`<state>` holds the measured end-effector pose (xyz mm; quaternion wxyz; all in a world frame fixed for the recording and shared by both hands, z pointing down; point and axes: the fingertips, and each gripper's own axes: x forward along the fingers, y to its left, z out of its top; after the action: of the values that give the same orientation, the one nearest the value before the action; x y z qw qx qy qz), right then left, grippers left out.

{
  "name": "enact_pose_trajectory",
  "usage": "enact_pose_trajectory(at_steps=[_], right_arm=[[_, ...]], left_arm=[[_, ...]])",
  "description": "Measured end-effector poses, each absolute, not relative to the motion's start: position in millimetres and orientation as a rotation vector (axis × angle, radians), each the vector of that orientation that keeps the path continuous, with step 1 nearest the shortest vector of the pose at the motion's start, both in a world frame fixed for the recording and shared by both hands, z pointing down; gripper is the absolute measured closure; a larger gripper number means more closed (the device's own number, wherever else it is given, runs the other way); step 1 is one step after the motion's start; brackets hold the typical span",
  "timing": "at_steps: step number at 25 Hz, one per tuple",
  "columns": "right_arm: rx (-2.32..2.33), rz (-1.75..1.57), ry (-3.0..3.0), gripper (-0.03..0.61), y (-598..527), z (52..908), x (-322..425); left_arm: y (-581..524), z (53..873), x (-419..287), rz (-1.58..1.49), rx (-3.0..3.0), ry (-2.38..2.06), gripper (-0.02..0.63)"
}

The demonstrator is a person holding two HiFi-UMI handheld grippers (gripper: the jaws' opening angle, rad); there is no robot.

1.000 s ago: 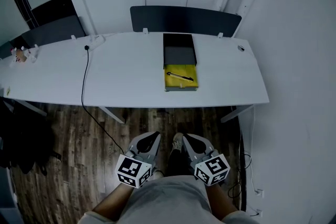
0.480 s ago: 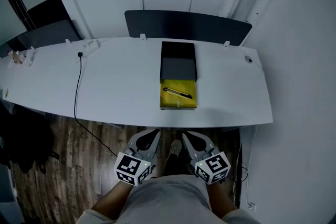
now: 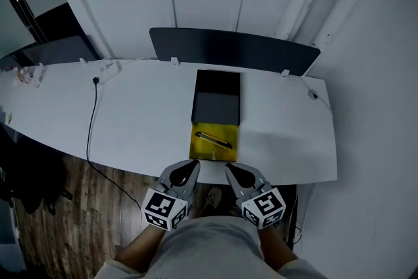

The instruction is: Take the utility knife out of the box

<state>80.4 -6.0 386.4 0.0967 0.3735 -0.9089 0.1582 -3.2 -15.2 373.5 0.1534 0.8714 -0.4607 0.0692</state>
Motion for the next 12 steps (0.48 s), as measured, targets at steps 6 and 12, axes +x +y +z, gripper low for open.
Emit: enact_pose_trajectory(at_steps=[6, 12], right_arm=[[1.040, 0.459, -2.707, 0.565, -36, 387, 89], [1.027, 0.486, -2.695, 0.565, -50, 392, 91]], left_arm=[[-43, 374, 11, 0.208, 2.487, -1.347, 0.614], [-58, 377, 14, 0.232, 2.477, -1.335, 0.614]])
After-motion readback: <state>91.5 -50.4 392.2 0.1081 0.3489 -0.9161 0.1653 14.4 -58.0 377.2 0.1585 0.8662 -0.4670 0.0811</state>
